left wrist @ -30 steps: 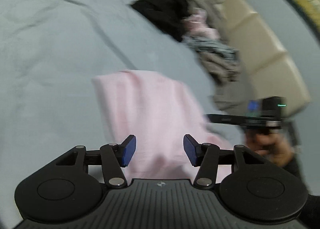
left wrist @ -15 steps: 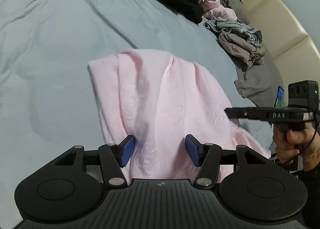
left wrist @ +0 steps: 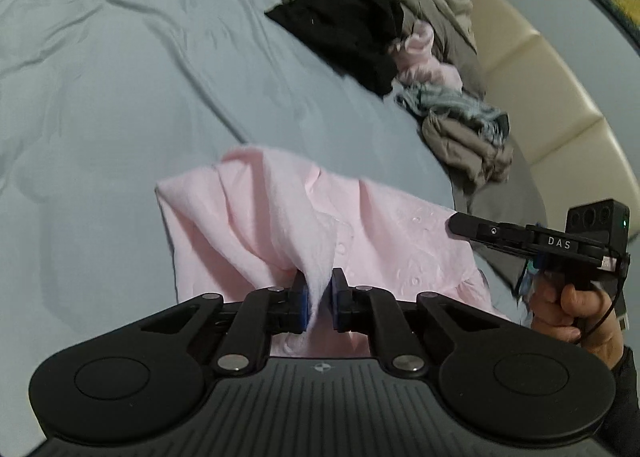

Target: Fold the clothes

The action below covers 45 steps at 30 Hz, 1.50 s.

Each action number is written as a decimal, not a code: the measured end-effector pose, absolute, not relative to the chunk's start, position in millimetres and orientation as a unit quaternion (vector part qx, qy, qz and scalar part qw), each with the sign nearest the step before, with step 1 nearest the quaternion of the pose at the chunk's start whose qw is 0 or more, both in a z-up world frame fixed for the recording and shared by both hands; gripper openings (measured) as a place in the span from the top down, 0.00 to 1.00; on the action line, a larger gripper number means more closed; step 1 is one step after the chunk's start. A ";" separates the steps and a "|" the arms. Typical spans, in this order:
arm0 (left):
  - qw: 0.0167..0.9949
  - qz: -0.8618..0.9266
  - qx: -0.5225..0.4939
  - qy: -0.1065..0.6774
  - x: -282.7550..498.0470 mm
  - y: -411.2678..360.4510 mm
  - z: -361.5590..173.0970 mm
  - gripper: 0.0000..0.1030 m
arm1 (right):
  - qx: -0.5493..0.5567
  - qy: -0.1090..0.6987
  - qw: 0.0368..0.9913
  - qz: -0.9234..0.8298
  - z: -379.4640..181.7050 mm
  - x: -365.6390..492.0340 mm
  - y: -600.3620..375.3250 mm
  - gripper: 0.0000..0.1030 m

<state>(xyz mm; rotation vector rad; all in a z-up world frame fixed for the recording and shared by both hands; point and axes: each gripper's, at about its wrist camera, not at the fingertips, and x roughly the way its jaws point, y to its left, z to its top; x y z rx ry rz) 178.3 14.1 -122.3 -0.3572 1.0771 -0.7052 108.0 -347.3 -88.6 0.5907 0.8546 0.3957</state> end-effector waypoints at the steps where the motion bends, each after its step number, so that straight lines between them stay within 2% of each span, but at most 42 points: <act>1: 0.783 -0.324 -0.164 0.505 180.5 12.9 -123.5 0.92 | 0.282 0.403 0.850 0.186 -87.7 109.8 -348.1 0.96; 3: 0.779 -0.318 -0.160 0.517 185.0 10.4 -125.9 0.91 | 0.277 0.412 0.849 0.183 -88.6 112.7 -346.8 0.96; 6: 0.774 -0.311 -0.140 0.533 185.8 7.6 -132.7 0.91 | 0.254 0.456 0.832 0.191 -99.5 115.1 -338.3 0.88; 8: 0.773 -0.306 -0.152 0.534 185.7 11.1 -136.8 0.88 | 0.222 0.474 0.832 0.181 -106.6 112.2 -330.7 0.40; 9: 0.772 -0.303 -0.158 0.537 187.0 12.3 -138.6 0.87 | 0.205 0.478 0.837 0.172 -109.1 110.3 -327.3 0.37; 10: 0.771 -0.299 -0.160 0.539 188.7 12.4 -140.0 0.83 | 0.195 0.483 0.837 0.165 -111.3 110.1 -325.4 0.38; 12: 0.772 -0.296 -0.158 0.540 192.5 9.5 -141.1 0.82 | 0.201 0.489 0.832 0.165 -115.4 112.3 -324.4 0.38; 13: 0.772 -0.296 -0.160 0.539 194.4 8.2 -140.9 0.82 | 0.206 0.493 0.828 0.171 -117.6 114.0 -323.4 0.46; 14: 0.771 -0.300 -0.164 0.537 195.6 7.8 -140.0 0.82 | 0.212 0.496 0.823 0.177 -119.8 115.6 -322.3 0.81; 15: 0.771 -0.306 -0.167 0.533 196.4 7.1 -138.4 0.82 | 0.221 0.498 0.818 0.185 -121.8 117.7 -321.3 0.94; 17: 0.777 -0.314 -0.164 0.521 197.6 4.1 -132.8 0.94 | 0.233 0.483 0.823 0.187 -116.6 118.8 -323.8 0.95; 20: 0.789 -0.313 -0.166 0.502 200.8 4.6 -124.7 0.96 | 0.247 0.455 0.835 0.186 -105.9 119.3 -329.1 0.95; 26: 0.812 -0.298 -0.206 0.457 212.8 22.1 -111.0 0.96 | 0.275 0.395 0.857 0.183 -84.5 120.2 -339.7 0.95; 34: 0.831 -0.284 -0.203 0.433 236.3 12.6 -103.8 0.96 | 0.285 0.375 0.864 0.178 -83.9 134.8 -341.2 0.95; 42: 0.835 -0.255 -0.151 0.464 251.1 1.5 -127.7 0.96 | 0.275 0.408 0.857 0.155 -119.0 159.3 -337.1 0.95; 45: 0.827 -0.251 -0.157 0.478 250.4 8.5 -131.0 0.94 | 0.267 0.430 0.848 0.157 -129.9 160.8 -336.0 0.87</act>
